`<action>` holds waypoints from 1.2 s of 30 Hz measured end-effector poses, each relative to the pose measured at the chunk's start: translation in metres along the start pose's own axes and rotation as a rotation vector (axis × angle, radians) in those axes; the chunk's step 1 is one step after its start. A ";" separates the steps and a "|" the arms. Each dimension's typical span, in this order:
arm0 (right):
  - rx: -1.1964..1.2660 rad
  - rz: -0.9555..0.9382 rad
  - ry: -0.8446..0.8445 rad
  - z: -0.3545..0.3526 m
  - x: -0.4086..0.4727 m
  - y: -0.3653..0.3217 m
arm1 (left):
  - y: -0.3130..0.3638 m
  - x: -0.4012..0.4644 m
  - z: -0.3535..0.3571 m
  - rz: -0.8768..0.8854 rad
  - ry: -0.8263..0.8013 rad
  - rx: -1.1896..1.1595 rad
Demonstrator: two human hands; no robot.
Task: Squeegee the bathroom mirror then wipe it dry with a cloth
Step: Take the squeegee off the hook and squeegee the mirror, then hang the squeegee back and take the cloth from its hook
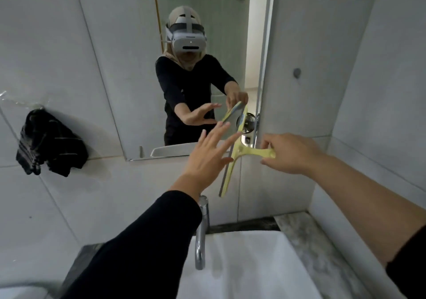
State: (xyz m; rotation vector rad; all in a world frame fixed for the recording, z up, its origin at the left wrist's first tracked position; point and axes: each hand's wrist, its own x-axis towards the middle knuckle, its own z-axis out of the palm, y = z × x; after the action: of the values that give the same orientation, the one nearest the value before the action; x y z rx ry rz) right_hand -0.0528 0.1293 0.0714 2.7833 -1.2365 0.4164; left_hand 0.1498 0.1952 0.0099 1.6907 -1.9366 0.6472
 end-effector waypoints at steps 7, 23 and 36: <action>-0.041 -0.100 0.017 -0.062 -0.010 0.032 | 0.031 0.029 -0.010 0.309 -0.018 0.074; 0.804 0.694 0.636 -0.084 0.030 0.059 | 0.103 0.091 0.003 0.046 0.166 0.166; 0.778 0.514 0.516 -0.040 0.109 0.072 | 0.107 0.100 0.063 -0.055 -0.283 0.153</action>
State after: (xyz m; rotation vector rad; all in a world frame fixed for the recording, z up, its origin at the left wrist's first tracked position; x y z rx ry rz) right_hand -0.0449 0.0099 0.1364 2.4678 -1.9034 1.8564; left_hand 0.0291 0.0922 0.0209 2.0161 -2.0661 0.5726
